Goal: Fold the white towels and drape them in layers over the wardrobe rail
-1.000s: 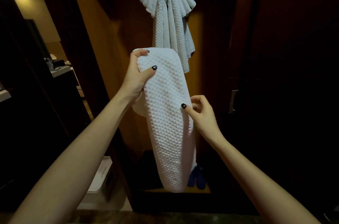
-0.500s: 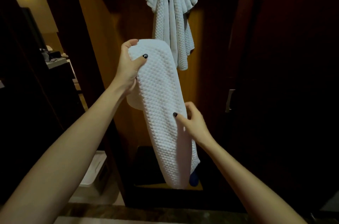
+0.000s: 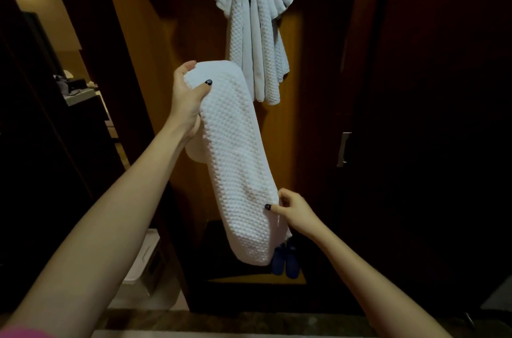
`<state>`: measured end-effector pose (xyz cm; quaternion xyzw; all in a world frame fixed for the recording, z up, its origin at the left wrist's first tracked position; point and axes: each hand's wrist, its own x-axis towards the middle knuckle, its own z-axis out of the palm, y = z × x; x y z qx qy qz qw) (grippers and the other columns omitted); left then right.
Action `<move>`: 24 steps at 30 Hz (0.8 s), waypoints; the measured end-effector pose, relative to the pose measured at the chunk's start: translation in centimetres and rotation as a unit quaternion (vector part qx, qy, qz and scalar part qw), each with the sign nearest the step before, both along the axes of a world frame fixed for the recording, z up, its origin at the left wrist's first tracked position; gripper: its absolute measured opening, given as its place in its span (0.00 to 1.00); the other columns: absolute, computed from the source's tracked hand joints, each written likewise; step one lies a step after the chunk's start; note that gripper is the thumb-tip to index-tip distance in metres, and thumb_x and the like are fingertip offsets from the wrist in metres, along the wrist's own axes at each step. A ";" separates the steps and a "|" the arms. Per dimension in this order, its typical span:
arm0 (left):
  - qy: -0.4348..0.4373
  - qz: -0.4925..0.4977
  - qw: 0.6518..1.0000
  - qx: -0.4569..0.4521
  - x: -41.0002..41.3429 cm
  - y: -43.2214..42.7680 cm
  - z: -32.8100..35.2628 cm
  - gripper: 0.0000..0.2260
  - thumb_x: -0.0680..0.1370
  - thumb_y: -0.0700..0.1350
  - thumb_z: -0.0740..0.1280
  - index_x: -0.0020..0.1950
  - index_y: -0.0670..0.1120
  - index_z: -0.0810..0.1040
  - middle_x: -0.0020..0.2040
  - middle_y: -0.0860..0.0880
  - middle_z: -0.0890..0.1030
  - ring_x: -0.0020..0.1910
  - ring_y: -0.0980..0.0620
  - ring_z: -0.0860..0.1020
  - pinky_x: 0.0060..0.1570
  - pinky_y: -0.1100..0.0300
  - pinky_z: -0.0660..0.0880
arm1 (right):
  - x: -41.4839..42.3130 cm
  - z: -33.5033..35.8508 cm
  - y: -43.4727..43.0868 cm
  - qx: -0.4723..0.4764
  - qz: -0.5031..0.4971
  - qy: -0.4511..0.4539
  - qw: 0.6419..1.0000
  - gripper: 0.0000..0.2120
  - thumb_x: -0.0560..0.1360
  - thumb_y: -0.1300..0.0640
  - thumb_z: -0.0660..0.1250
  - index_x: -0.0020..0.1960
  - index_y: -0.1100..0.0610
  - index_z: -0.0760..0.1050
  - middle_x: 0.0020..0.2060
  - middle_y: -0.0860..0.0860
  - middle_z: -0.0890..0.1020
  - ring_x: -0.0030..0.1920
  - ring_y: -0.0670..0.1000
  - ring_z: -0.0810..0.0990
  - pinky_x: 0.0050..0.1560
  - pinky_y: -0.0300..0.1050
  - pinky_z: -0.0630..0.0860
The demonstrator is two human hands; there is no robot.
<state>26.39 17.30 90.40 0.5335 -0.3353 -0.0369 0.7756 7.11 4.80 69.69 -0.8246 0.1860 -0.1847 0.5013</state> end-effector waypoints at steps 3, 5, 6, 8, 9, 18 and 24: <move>0.003 0.000 1.000 -0.011 0.3 0.1 0.2 0.20 0.77 0.30 0.63 0.64 0.47 0.65 0.62 0.42 0.69 0.56 0.50 0.74 0.44 0.64 0.77 | -0.7 -0.2 -0.8 0.005 -0.057 -0.040 0.998 0.14 0.79 0.52 0.66 0.41 0.59 0.67 0.36 0.52 0.70 0.36 0.48 0.69 0.39 0.44 0.65; 0.000 0.000 1.000 -0.011 0.5 0.1 0.2 0.20 0.77 0.29 0.63 0.64 0.47 0.65 0.61 0.43 0.70 0.55 0.51 0.74 0.44 0.64 0.77 | -1.3 -0.1 -1.4 0.019 -0.094 -0.063 0.993 0.15 0.80 0.52 0.65 0.40 0.58 0.65 0.34 0.51 0.67 0.35 0.48 0.67 0.37 0.43 0.63; 0.000 -0.002 1.000 -0.010 0.5 0.1 0.2 0.20 0.77 0.29 0.62 0.64 0.47 0.65 0.61 0.43 0.70 0.55 0.51 0.74 0.44 0.64 0.77 | -1.6 -0.1 -1.6 0.012 -0.101 -0.064 0.993 0.16 0.80 0.50 0.64 0.39 0.58 0.65 0.34 0.51 0.68 0.34 0.48 0.67 0.36 0.44 0.63; 0.008 -0.008 1.000 -0.017 0.3 0.0 0.2 0.20 0.77 0.29 0.62 0.64 0.47 0.65 0.59 0.44 0.71 0.53 0.53 0.75 0.44 0.64 0.77 | -2.3 -0.5 -2.0 -0.006 -0.075 -0.038 0.996 0.16 0.79 0.47 0.64 0.41 0.59 0.72 0.36 0.49 0.76 0.36 0.48 0.75 0.37 0.47 0.68; 0.015 -0.010 1.000 -0.025 0.3 0.0 0.2 0.20 0.77 0.29 0.62 0.64 0.46 0.65 0.58 0.45 0.71 0.52 0.53 0.76 0.44 0.65 0.77 | -2.7 -1.0 -2.1 -0.010 -0.046 -0.001 0.999 0.15 0.78 0.46 0.66 0.45 0.58 0.78 0.40 0.48 0.81 0.40 0.48 0.80 0.39 0.46 0.72; 0.034 -0.008 0.999 -0.040 0.7 -0.2 0.8 0.20 0.76 0.29 0.61 0.64 0.45 0.65 0.56 0.47 0.72 0.51 0.52 0.76 0.45 0.62 0.78 | -3.4 -4.1 -2.6 -0.076 -0.014 0.147 0.986 0.18 0.73 0.47 0.70 0.44 0.64 0.80 0.41 0.57 0.83 0.38 0.47 0.77 0.37 0.43 0.67; 0.051 -0.012 0.998 -0.040 0.8 -0.2 0.1 0.19 0.77 0.29 0.61 0.65 0.45 0.65 0.55 0.47 0.72 0.50 0.53 0.76 0.44 0.63 0.78 | -3.8 -4.1 -2.7 -0.103 -0.009 0.196 0.975 0.23 0.74 0.44 0.70 0.32 0.57 0.65 0.30 0.52 0.67 0.29 0.47 0.63 0.29 0.41 0.56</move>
